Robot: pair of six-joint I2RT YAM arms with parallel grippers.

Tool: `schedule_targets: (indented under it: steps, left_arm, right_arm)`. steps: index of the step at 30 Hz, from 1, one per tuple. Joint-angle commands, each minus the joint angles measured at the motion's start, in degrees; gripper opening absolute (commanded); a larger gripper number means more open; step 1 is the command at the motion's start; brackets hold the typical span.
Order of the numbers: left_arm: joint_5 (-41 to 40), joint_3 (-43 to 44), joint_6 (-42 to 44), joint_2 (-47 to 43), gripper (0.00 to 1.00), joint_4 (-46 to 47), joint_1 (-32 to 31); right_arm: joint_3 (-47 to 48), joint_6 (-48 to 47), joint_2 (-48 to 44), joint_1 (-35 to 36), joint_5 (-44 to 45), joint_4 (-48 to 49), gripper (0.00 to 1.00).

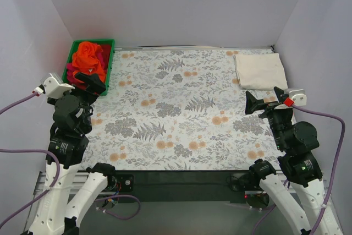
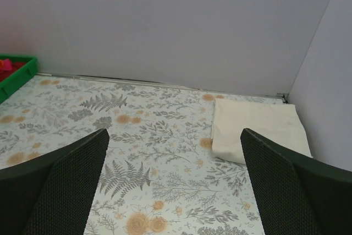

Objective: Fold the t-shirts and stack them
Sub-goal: Grab the tshirt from the pile

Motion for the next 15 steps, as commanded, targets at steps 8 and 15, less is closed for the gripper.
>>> schedule_targets:
  steps: [8, 15]
  left_arm:
    - [6.0, 0.8, -1.1, 9.6, 0.91, -0.2, -0.2]
    - [7.2, 6.2, -0.2, 25.9, 0.89, 3.9, 0.2]
  right_arm:
    - [-1.4, 7.8, 1.5, 0.4, -6.6, 0.4, 0.98]
    - [-2.0, 9.9, 4.5, 0.4, -13.1, -2.3, 0.98]
